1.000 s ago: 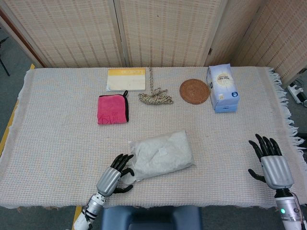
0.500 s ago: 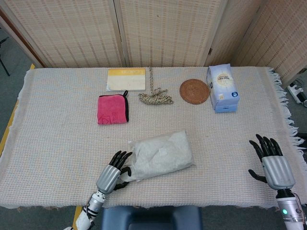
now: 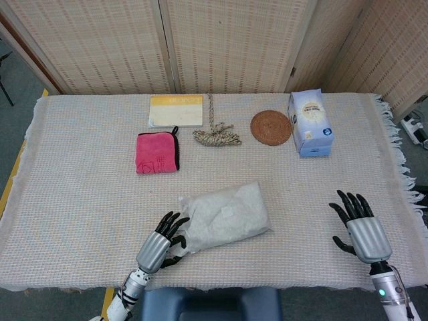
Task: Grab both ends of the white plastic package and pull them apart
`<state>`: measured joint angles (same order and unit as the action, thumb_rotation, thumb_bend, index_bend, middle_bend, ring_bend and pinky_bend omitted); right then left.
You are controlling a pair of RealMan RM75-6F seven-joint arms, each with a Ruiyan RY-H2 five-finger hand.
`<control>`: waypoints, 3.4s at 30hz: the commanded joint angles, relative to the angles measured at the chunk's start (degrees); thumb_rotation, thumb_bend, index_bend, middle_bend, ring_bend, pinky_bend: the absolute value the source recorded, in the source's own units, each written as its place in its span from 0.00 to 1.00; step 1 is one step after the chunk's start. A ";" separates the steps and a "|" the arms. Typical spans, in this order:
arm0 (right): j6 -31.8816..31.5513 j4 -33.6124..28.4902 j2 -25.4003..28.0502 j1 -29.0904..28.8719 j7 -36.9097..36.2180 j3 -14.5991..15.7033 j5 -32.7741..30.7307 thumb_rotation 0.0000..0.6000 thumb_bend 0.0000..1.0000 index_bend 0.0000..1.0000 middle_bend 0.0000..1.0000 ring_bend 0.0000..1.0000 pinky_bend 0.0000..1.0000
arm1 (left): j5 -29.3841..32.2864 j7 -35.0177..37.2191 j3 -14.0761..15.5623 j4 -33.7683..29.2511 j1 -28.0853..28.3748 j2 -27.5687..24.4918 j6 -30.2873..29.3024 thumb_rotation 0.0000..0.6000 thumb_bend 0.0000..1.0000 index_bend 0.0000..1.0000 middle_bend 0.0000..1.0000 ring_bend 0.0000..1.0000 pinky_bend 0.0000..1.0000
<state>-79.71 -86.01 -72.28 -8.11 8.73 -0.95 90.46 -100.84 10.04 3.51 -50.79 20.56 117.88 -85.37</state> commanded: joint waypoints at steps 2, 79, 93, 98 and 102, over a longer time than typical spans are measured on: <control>-0.93 6.93 -8.30 -1.76 -6.00 0.11 3.15 1.00 0.29 0.35 0.00 0.00 0.00 | 0.36 -0.17 0.24 -0.35 0.17 -0.05 0.67 0.99 0.56 0.78 0.18 0.00 0.05; -1.82 37.55 -39.89 -6.24 -28.97 -2.21 -1.36 1.00 0.57 0.66 0.03 0.00 0.00 | 4.71 0.29 -2.99 0.15 4.31 -1.30 2.83 0.99 0.57 0.76 0.18 0.00 0.05; -4.03 33.87 -34.24 -5.49 -29.77 -5.15 -3.67 1.00 0.59 0.71 0.06 0.00 0.00 | 5.02 -1.01 -4.75 0.44 4.86 -6.30 0.33 0.99 0.57 0.76 0.18 0.00 0.05; -4.91 32.28 -31.25 -5.07 -28.82 -6.75 -4.97 1.00 0.59 0.71 0.07 0.00 0.00 | 6.09 -0.87 -5.67 0.23 3.87 -10.29 -1.30 0.99 0.57 0.76 0.18 0.00 0.05; -5.64 30.28 -28.57 -4.71 -28.05 -8.15 -6.05 1.00 0.59 0.71 0.07 0.00 0.00 | 7.22 -0.35 -5.89 -0.33 2.10 -13.96 -2.75 0.99 0.57 0.76 0.18 0.00 0.05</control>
<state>-84.87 -54.83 -101.85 -13.05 -19.78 -8.42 84.94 -94.29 9.41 -2.14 -50.80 23.54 105.32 -87.35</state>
